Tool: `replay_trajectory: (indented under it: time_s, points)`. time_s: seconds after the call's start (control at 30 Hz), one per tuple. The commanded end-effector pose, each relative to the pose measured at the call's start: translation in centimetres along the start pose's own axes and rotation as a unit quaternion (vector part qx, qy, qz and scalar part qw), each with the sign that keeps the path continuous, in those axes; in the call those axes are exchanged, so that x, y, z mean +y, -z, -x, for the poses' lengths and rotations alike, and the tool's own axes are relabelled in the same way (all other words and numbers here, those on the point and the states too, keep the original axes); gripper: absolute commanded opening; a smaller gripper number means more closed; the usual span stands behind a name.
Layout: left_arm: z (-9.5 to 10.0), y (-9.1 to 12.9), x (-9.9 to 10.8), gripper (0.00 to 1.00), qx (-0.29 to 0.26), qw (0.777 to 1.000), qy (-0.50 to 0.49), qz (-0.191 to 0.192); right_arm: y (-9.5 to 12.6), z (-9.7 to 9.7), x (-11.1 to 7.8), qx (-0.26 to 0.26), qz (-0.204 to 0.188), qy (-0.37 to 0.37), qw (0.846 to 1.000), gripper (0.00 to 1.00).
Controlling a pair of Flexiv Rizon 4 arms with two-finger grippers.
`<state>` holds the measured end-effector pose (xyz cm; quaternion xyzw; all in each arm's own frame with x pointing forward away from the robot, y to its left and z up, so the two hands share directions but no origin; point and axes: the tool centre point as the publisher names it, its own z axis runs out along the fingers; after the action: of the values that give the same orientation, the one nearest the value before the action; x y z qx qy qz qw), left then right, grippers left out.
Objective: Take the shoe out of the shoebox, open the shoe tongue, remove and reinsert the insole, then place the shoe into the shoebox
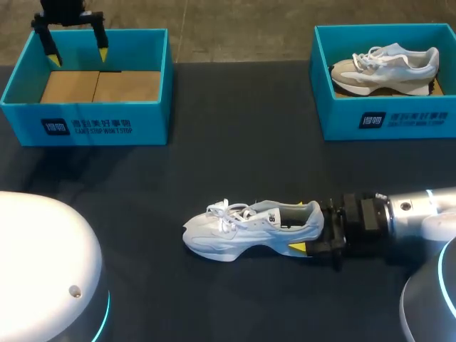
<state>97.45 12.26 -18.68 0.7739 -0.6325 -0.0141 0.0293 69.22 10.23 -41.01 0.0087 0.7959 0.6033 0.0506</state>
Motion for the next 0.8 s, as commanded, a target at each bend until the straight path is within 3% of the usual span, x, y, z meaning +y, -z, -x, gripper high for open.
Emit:
replay_trajectory:
  time_s: [0.03, 0.1, 0.5, 0.8]
  points:
    - [-2.2, 1.4, 1.7, 1.0, -0.022, 0.999, 0.025, -0.006, -0.1, -0.2, 0.1, -0.001, -0.002, 0.0, 1.0, 0.0]
    - [-3.0, 1.8, 2.5, 1.0, -0.022, 0.998, 0.046, -0.025, -0.1, -0.2, 0.1, -0.001, -0.002, 0.0, 1.0, 0.0]
    - [-9.4, 0.6, 8.1, 1.0, -0.018, 0.999, -0.003, -0.028, -0.1, -0.2, 0.1, -0.001, -0.002, 0.0, 1.0, 0.0]
    - [-13.9, -0.8, 11.7, 1.0, -0.016, 0.997, -0.075, 0.002, -0.1, -0.2, 0.1, -0.001, -0.002, 0.0, 1.0, 0.0]
